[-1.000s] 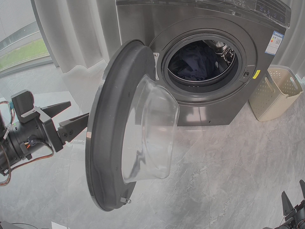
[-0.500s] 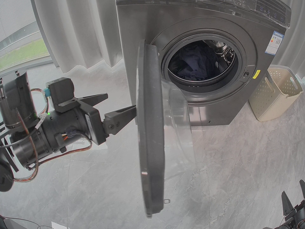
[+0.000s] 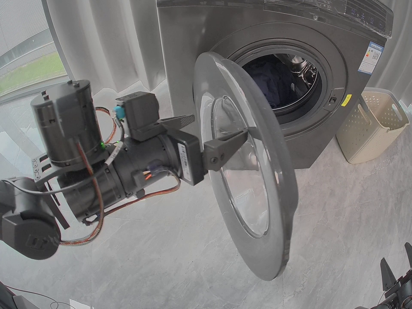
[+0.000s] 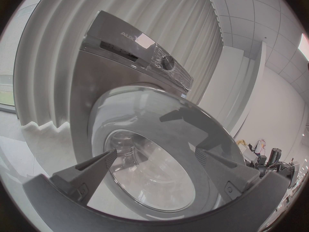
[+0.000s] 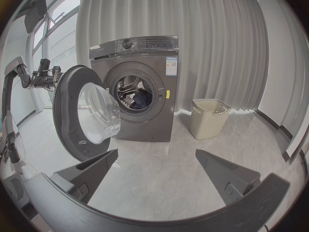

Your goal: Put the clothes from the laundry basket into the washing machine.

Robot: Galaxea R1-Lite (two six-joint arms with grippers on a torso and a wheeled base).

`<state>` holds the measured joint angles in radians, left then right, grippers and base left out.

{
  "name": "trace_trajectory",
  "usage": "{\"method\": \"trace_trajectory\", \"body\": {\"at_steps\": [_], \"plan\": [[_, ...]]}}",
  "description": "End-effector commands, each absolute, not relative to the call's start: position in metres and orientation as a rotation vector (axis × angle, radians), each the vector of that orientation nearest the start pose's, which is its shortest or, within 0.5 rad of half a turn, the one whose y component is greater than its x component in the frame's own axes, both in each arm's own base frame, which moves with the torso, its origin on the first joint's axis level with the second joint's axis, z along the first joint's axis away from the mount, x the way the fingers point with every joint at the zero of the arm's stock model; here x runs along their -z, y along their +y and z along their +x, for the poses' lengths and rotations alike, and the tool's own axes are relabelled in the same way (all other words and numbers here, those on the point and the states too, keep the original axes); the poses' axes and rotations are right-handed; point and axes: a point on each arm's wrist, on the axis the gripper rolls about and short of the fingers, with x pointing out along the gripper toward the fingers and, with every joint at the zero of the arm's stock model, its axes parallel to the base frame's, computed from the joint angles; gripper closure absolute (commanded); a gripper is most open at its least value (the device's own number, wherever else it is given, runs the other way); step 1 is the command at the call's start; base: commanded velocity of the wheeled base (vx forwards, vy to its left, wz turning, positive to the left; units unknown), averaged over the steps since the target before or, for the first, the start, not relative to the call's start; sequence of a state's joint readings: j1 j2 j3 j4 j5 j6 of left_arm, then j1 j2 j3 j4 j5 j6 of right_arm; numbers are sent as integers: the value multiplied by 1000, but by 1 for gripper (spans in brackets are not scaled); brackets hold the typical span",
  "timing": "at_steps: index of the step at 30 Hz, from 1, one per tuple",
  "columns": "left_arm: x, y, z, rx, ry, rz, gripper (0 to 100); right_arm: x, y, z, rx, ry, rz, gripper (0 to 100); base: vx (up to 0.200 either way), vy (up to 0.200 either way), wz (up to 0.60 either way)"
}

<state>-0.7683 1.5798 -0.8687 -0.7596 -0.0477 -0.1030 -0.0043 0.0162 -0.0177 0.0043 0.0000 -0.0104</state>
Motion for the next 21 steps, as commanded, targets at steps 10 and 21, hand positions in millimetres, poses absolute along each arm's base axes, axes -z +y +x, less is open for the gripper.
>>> {"method": "trace_trajectory", "body": {"at_steps": [10, 21], "plan": [[-243, -240, 232, 852, -11, -116, 0, -75, 0, -23, 5, 5, -11, 0, 0, 0, 0], [-246, -274, 270, 839, -68, -143, 0, -75, 0, -23, 5, 5, -11, 0, 0, 0, 0]]}}
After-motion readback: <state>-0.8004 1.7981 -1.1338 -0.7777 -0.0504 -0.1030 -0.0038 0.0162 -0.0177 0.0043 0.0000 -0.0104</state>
